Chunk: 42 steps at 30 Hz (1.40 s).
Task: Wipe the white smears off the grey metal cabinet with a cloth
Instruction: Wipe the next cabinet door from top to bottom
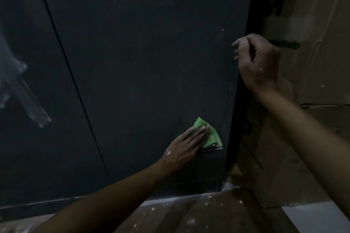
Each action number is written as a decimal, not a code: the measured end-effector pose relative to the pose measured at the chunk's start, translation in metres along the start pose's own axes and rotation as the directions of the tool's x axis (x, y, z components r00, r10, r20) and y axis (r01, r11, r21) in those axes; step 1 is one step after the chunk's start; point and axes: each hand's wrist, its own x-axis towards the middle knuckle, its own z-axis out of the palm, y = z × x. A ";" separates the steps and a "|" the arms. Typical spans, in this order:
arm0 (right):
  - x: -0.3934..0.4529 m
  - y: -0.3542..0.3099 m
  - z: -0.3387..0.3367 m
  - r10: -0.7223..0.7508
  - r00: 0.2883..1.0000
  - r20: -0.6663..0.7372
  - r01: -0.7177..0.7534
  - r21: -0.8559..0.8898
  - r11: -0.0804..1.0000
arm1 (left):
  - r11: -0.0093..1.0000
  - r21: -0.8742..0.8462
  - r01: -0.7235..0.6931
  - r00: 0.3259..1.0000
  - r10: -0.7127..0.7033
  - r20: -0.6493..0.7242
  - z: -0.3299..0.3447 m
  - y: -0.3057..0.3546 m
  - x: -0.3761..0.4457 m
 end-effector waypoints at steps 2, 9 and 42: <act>0.000 -0.002 0.002 -0.010 1.000 -0.004 0.010 -0.004 1.000 | 1.000 -0.003 0.019 0.999 -0.019 -0.043 0.006 0.012 0.002; 0.004 -0.001 -0.011 -0.002 1.000 -0.012 0.002 -0.008 1.000 | 0.974 -0.155 0.166 0.981 -0.179 -0.073 0.021 0.029 0.015; -0.016 -0.024 0.047 -0.097 0.993 -0.061 0.102 0.082 0.991 | 0.972 -0.094 0.215 0.927 -0.233 -0.292 -0.008 -0.096 -0.009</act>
